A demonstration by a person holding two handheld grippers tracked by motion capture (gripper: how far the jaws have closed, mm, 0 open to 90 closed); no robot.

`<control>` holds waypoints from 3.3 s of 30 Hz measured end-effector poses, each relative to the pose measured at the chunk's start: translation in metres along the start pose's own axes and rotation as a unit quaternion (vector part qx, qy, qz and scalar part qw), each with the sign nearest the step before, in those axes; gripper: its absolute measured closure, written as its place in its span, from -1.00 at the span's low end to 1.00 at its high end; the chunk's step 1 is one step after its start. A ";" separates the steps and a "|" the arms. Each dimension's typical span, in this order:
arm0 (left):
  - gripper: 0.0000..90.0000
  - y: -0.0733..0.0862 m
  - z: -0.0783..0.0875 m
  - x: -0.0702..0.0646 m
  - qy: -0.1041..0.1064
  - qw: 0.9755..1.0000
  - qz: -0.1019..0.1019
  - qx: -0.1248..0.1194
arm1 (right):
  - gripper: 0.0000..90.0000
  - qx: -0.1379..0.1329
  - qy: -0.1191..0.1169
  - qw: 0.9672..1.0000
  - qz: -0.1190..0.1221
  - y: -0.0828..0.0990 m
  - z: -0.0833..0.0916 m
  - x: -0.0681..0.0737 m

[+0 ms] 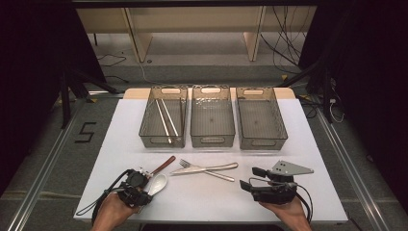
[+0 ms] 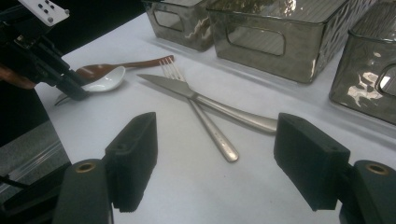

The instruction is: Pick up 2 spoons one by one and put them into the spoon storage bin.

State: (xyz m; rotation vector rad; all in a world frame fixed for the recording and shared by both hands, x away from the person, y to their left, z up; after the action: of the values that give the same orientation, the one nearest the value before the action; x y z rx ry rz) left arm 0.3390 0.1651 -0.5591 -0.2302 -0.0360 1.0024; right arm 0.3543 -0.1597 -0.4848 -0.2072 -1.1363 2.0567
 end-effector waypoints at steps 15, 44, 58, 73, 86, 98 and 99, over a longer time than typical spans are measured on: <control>0.67 -0.009 0.005 -0.009 0.030 0.999 -0.015 -0.032 | -0.30 -0.001 0.002 1.000 -0.003 0.001 0.001 -0.001; 0.68 -0.073 0.040 -0.024 0.081 0.986 -0.022 -0.147 | -0.31 -0.011 0.003 1.000 -0.004 -0.001 0.003 -0.002; 0.68 -0.123 0.050 -0.027 0.100 0.977 -0.025 -0.187 | -0.31 -0.018 0.002 1.000 -0.003 -0.003 0.007 -0.002; 0.68 -0.168 0.055 -0.029 0.111 0.972 -0.025 -0.206 | -0.31 -0.015 -0.002 1.000 -0.004 -0.002 0.005 -0.001; 0.68 -0.210 0.064 -0.025 0.106 0.969 -0.021 -0.221 | -0.32 -0.020 -0.003 1.000 -0.003 -0.003 0.006 -0.001; 0.68 -0.251 0.061 -0.023 0.101 0.970 -0.010 -0.220 | -0.32 -0.019 -0.007 1.000 -0.002 -0.002 0.006 0.000; 0.68 -0.255 0.060 -0.023 0.100 0.970 -0.008 -0.220 | -0.32 -0.019 -0.007 1.000 -0.002 -0.002 0.006 0.000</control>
State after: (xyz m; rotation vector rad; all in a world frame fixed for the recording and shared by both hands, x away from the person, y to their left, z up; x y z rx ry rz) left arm 0.5301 0.0252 -0.4456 -0.7357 -0.0760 0.9412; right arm 0.3526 -0.1631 -0.4795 -0.2084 -1.1837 2.0376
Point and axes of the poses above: each handheld gripper's, and its own axes: z roughly backward along the jaws, y roughly out of its underside, x roughly to its left, the point moved 10 cm from there along -z, roughly forward along the jaws, and after that the axes turned 7 degrees about x, right-handed, at the moved point
